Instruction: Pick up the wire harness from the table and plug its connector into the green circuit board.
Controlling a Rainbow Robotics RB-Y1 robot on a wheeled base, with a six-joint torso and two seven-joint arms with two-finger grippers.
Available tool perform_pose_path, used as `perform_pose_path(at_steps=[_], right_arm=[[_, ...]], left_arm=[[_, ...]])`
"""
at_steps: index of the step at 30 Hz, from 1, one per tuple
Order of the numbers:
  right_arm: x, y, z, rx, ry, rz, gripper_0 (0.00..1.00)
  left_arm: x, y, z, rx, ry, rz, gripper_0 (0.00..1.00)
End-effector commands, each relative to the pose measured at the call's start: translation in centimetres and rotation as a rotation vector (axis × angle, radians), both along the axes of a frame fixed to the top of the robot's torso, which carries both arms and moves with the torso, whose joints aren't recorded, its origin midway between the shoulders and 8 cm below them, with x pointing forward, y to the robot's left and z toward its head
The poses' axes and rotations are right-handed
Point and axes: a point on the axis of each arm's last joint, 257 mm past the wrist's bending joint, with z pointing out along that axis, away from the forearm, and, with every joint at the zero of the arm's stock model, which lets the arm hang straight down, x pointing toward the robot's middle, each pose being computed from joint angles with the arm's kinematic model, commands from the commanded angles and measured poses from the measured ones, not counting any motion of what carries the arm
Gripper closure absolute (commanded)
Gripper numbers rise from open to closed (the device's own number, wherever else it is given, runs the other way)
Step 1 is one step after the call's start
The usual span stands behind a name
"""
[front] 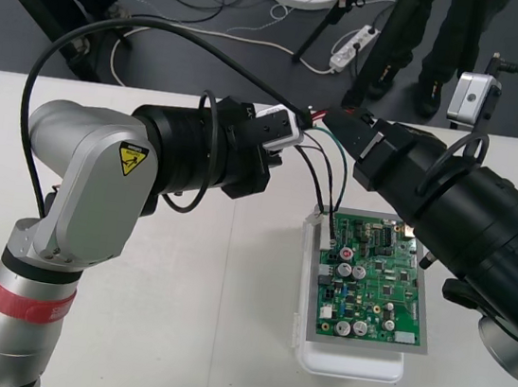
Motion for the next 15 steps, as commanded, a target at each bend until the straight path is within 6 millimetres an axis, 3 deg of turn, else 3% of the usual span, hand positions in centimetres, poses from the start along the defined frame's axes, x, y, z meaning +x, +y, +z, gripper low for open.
perform_pose_path(at_steps=[1, 6, 8, 9, 10, 15], right_arm=[[0.13, 0.83, 1.09, 0.033, 0.001, 0.012, 0.0], [0.17, 0.84, 1.28, 0.036, -0.001, 0.012, 0.0], [0.19, 0.89, 1.4, 0.037, -0.003, 0.013, 0.36], [0.19, 0.88, 1.42, 0.036, -0.004, 0.013, 0.75], [0.19, 0.88, 1.42, 0.036, -0.004, 0.013, 0.85], [0.2, 0.93, 1.54, 0.035, -0.008, 0.014, 0.99]], left_arm=[[-0.31, -0.58, 2.13, -0.068, -0.033, 0.009, 0.99], [-0.28, -0.5, 2.13, -0.068, -0.033, 0.01, 0.99], [-0.37, -0.62, 2.19, -0.07, -0.033, 0.007, 0.99], [-0.32, -0.55, 2.15, -0.07, -0.032, 0.008, 0.99], [-0.37, -0.62, 2.19, -0.07, -0.033, 0.007, 0.99], [-0.4, -0.65, 2.2, -0.071, -0.033, 0.006, 0.99]])
